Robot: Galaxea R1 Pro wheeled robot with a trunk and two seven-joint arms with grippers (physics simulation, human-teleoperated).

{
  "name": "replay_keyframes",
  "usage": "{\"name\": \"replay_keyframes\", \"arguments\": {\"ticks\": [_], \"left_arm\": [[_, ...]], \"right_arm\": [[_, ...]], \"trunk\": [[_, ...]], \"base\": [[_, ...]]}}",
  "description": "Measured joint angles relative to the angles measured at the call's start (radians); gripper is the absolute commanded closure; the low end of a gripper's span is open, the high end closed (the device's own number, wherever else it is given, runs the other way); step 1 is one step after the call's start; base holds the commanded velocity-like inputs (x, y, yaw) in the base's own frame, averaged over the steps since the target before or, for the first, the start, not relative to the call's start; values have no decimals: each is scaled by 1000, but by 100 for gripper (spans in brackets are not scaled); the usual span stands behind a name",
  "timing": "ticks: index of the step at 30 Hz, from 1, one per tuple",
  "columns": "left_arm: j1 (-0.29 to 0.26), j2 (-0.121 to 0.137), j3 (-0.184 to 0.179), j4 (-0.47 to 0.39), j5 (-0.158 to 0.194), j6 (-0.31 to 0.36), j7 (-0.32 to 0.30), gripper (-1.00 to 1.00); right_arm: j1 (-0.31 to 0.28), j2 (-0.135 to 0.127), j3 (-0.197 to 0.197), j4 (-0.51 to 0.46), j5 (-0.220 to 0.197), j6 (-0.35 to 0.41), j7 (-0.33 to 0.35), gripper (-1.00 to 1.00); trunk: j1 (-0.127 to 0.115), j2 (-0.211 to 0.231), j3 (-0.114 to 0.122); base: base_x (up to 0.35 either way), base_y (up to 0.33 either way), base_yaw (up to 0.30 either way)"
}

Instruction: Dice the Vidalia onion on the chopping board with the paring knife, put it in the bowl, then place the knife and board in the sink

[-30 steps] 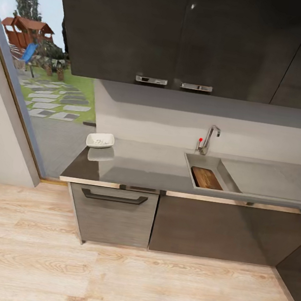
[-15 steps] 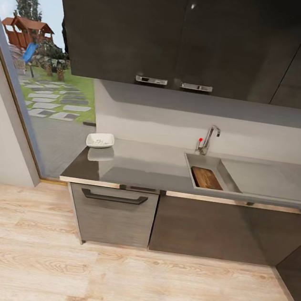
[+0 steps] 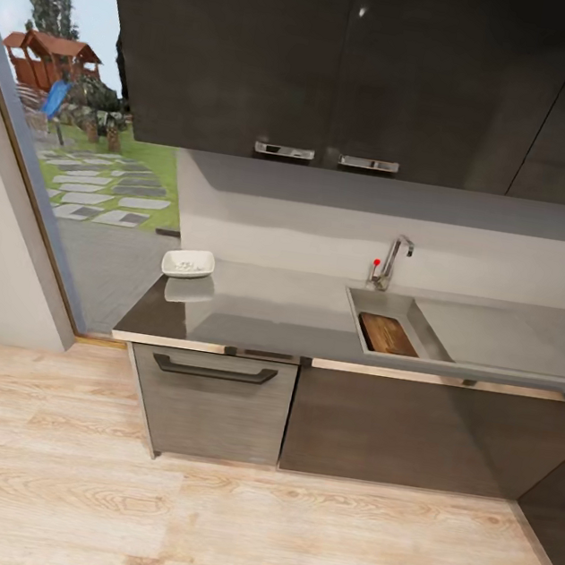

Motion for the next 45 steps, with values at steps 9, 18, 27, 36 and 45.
{"name": "replay_keyframes", "arguments": {"ticks": [9,18,27,36,45], "left_arm": [[0,-10,0,34,3,5,-3,-100],[0,-9,0,34,3,6,-3,-100],[0,-9,0,34,3,6,-3,-100],[0,-9,0,34,3,7,-3,-100],[0,-9,0,34,3,7,-3,-100]], "right_arm": [[0,1,0,0,0,0,-1,-100],[0,-2,-1,-1,0,0,-1,-100],[0,1,0,-1,0,-1,-1,-100],[0,1,0,-2,0,-1,0,-100],[0,-2,-2,-2,0,0,-1,-100]], "trunk": [[0,0,0],[0,0,0],[0,0,0],[0,0,1],[0,0,13]], "base": [[0,0,0],[0,0,0],[0,0,0],[0,0,0],[0,0,0]]}}
